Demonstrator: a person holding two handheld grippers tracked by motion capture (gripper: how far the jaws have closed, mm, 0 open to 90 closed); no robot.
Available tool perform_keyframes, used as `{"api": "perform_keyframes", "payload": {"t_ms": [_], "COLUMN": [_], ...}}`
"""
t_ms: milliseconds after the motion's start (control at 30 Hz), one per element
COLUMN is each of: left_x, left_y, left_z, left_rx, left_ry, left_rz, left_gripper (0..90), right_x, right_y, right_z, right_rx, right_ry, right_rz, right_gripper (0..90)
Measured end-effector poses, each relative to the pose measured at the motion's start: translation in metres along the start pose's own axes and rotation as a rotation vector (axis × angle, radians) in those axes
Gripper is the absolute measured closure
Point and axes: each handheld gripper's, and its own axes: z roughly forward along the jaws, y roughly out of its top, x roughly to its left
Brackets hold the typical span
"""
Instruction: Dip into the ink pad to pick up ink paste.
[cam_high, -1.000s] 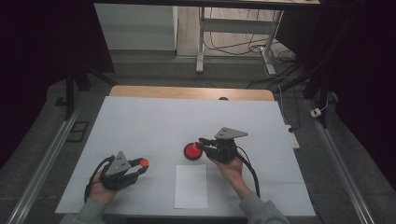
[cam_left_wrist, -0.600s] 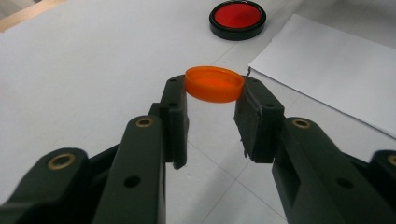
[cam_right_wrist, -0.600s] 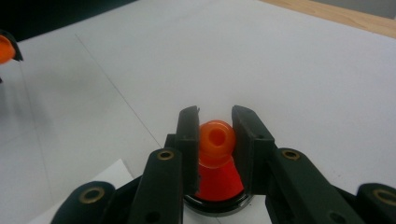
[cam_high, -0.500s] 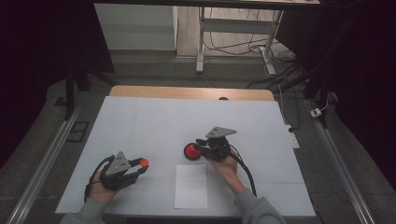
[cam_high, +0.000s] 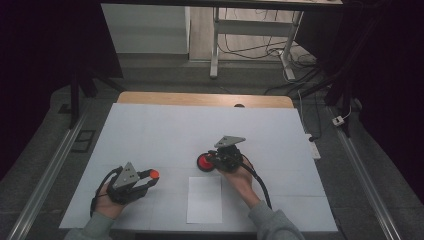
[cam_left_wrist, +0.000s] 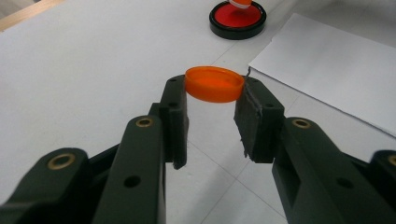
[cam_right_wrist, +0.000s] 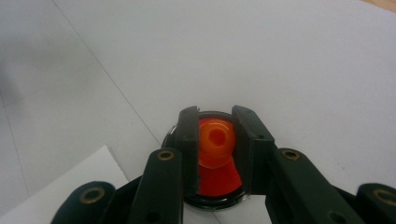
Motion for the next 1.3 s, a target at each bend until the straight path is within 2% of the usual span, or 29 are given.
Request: {"api": "perform_keyframes", "payload": {"t_ms": [367,600,967,1300], "left_x": [0.0,0.0,-0.001,-0.001], "left_y": [0.0,0.0,0.0,-0.001], "left_z": [0.0,0.0,0.0,0.0], "left_rx": [0.0,-0.002,-0.001,-0.001], "left_ry": [-0.003,0.001,-0.002,0.0], "left_rz": [0.002,0.0,0.0,0.0], "left_gripper": [64.9,64.8,64.7,64.6], "right_x": [0.001,0.0,0.004,0.004], "right_y": [-0.001,-0.001,-0.004,-0.006], "right_z": [0.005,0.007,0.011,0.011], "right_rx": [0.038,0.045,0.043,0.022], "right_ry": [-0.011,-0.007,-0.037,-0.026], "right_rz": [-0.014,-0.006,-0.047,-0.042], "right_gripper": [71.9,71.9,72.2,72.2]}}
